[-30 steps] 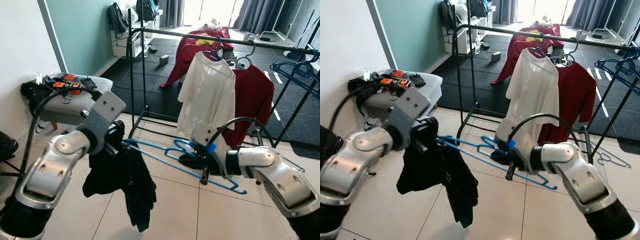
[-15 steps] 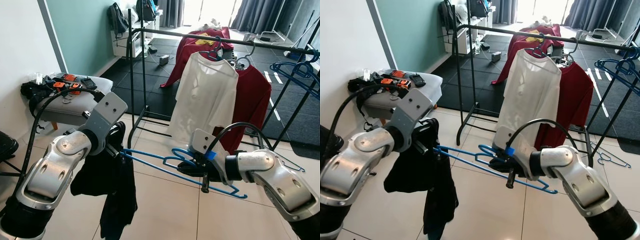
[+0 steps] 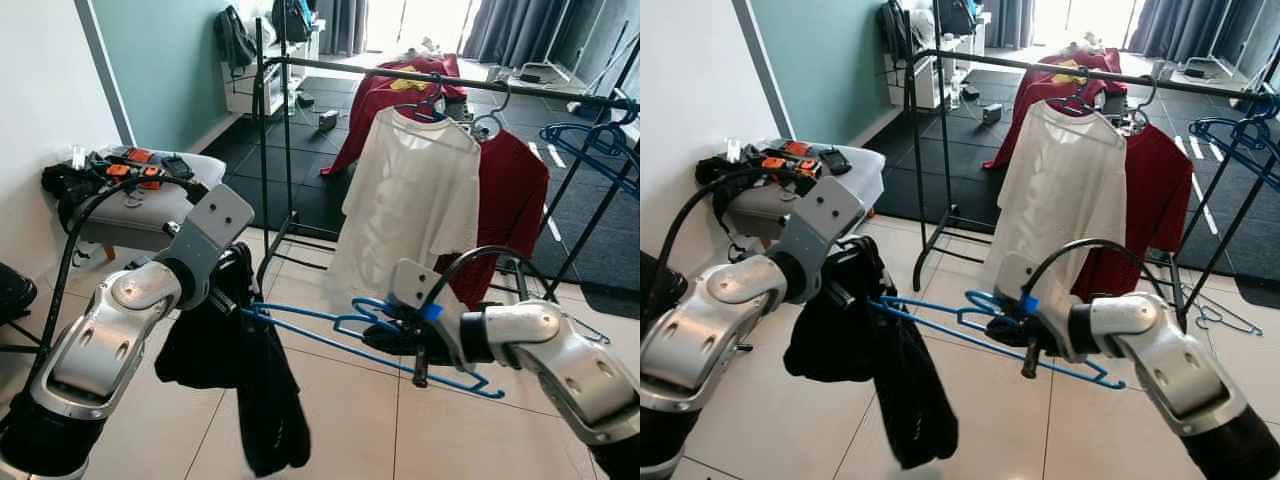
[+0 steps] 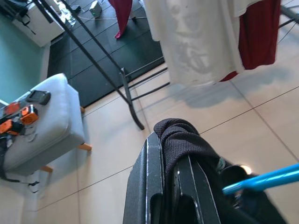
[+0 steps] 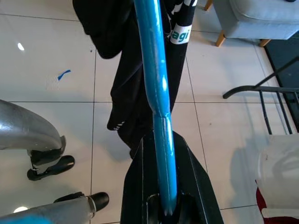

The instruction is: Hang hanger

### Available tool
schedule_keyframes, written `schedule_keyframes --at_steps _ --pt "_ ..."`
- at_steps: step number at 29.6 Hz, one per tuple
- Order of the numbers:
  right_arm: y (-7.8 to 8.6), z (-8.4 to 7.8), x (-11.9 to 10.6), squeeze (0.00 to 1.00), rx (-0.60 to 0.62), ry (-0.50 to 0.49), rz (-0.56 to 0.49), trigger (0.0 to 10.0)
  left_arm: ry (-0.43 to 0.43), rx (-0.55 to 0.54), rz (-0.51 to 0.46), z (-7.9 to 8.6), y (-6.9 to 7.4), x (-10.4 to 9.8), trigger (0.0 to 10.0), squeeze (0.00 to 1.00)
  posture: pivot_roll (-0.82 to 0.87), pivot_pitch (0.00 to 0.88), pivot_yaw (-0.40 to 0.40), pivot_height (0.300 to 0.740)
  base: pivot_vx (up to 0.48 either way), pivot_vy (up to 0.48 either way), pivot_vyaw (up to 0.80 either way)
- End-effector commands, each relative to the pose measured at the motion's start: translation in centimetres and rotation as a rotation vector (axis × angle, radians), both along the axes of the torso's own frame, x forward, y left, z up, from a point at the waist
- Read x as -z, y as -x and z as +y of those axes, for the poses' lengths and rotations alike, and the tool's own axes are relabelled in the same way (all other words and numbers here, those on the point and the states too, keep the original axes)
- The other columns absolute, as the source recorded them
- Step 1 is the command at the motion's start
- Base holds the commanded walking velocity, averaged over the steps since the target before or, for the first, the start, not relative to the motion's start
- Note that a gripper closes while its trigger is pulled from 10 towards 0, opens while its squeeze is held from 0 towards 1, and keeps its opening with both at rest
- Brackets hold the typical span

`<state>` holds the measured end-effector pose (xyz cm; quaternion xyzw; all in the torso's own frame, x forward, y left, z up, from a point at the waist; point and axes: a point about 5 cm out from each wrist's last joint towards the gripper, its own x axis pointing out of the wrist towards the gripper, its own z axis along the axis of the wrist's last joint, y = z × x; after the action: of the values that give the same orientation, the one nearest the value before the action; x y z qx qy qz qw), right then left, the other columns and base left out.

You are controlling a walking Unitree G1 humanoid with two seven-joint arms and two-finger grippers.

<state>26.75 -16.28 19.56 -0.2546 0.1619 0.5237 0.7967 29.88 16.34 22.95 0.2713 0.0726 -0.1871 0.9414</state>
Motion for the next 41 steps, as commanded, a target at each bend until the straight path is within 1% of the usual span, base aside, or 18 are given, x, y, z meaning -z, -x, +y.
schedule_keyframes --at_steps 1,5,10,15,18,23,25,28,29,30,31,33,35,40,41 --pt "0.5 0.0 -0.9 0.00 -0.039 -0.023 -0.028 10.0 -0.038 -0.018 -0.024 0.6 -0.2 -0.6 10.0 0.00 -0.05 0.000 0.018 0.740 0.000 0.000 0.00" --pt "0.6 -0.1 -1.0 0.00 -0.045 -0.026 -0.028 10.0 -0.041 -0.019 -0.023 0.7 -0.2 -0.5 10.0 0.00 -0.05 0.000 0.018 0.740 0.000 0.000 0.00" --pt "0.7 -0.4 -1.2 0.00 -0.050 -0.025 -0.029 10.0 -0.038 -0.008 -0.025 0.3 -0.2 -0.5 10.0 0.00 -0.05 0.000 0.019 0.740 0.000 0.000 0.00" --pt "0.4 0.1 -0.8 0.00 -0.051 -0.025 -0.027 10.0 0.026 0.061 -0.036 -1.5 0.0 -1.0 10.0 0.00 -0.04 0.000 0.015 0.740 0.000 0.000 0.00" --pt "0.1 0.2 -0.6 0.00 -0.029 -0.015 -0.032 10.0 0.041 0.079 -0.039 -1.9 0.2 -1.2 10.0 0.00 -0.04 0.000 0.013 0.740 0.000 0.000 0.00" --pt "-0.6 -0.2 -0.6 0.00 0.023 -0.008 -0.044 10.0 0.036 0.077 -0.042 -1.8 0.3 -1.2 10.0 0.00 -0.03 0.000 0.010 0.740 0.000 0.000 0.00" --pt "-1.3 -0.9 -0.7 0.00 0.074 0.002 -0.062 10.0 0.023 0.070 -0.044 -1.5 0.3 -1.2 10.0 0.00 -0.03 0.000 0.009 0.740 0.000 0.000 0.00" --pt "-1.5 -1.1 -0.8 0.00 0.092 0.004 -0.068 10.0 0.016 0.067 -0.044 -1.3 0.4 -1.2 10.0 0.00 -0.03 0.000 0.009 0.740 0.000 0.000 0.00" --pt "-1.6 -1.4 -1.0 0.00 0.100 0.000 -0.073 10.0 0.010 0.061 -0.043 -1.2 0.3 -1.2 10.0 0.00 -0.03 0.000 0.011 0.740 0.000 0.000 0.00" --pt "-1.5 -1.8 -1.4 0.00 0.099 -0.010 -0.079 10.0 -0.001 0.054 -0.044 -1.0 0.3 -1.1 10.0 0.00 -0.03 0.000 0.008 0.740 0.000 0.000 0.00" --pt "-1.5 -1.8 -1.4 0.00 0.099 -0.010 -0.079 10.0 -0.001 0.054 -0.044 -1.0 0.3 -1.1 10.0 0.00 -0.03 0.000 0.008 0.740 0.000 0.000 0.00" --pt "-1.1 -2.5 -2.2 0.00 0.076 -0.034 -0.100 10.0 -0.023 0.048 -0.042 -0.7 0.2 -1.0 10.0 0.00 -0.03 0.000 0.009 0.740 0.000 0.000 0.00" --pt "-0.9 -2.7 -2.5 0.00 0.065 -0.039 -0.107 10.0 -0.032 0.047 -0.041 -0.7 0.2 -0.9 10.0 0.00 -0.03 0.000 0.009 0.740 0.000 0.000 0.00" --pt "-0.2 -2.7 -3.0 0.00 0.009 -0.076 -0.103 10.0 -0.033 0.055 -0.039 -0.8 0.3 -0.8 10.0 0.00 -0.03 0.000 0.011 0.740 0.000 0.000 0.00" --pt "0.1 -2.5 -3.4 0.00 -0.020 -0.104 -0.100 10.0 -0.033 0.059 -0.038 -0.9 0.3 -0.8 10.0 0.00 -0.03 0.000 0.011 0.740 0.000 0.000 0.00"
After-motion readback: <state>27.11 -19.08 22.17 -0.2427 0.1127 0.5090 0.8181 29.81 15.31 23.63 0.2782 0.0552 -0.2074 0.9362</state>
